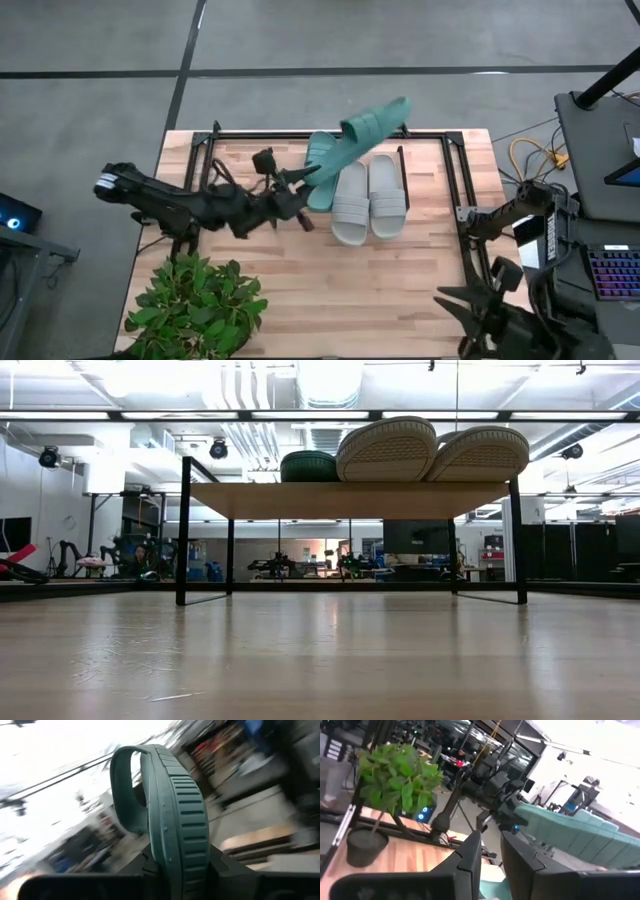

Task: Pick and place slides into the shelf
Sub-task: Put the green slides on the shelf

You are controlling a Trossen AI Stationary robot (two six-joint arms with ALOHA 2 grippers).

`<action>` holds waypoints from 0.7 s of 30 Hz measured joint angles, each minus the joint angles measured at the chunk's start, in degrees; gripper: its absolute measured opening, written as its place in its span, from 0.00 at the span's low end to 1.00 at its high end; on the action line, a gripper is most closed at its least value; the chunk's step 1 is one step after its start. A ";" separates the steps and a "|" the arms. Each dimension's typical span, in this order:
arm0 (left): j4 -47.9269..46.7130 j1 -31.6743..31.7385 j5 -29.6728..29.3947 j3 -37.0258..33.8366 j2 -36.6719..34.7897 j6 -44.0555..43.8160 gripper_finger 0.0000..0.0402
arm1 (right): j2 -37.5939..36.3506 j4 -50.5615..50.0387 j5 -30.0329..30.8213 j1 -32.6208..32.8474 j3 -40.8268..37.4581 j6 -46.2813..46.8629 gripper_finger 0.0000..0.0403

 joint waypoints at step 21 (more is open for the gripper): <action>-4.44 -3.54 -37.87 17.74 18.74 9.59 0.11 | -0.46 -40.80 -0.24 3.49 -11.31 40.01 0.13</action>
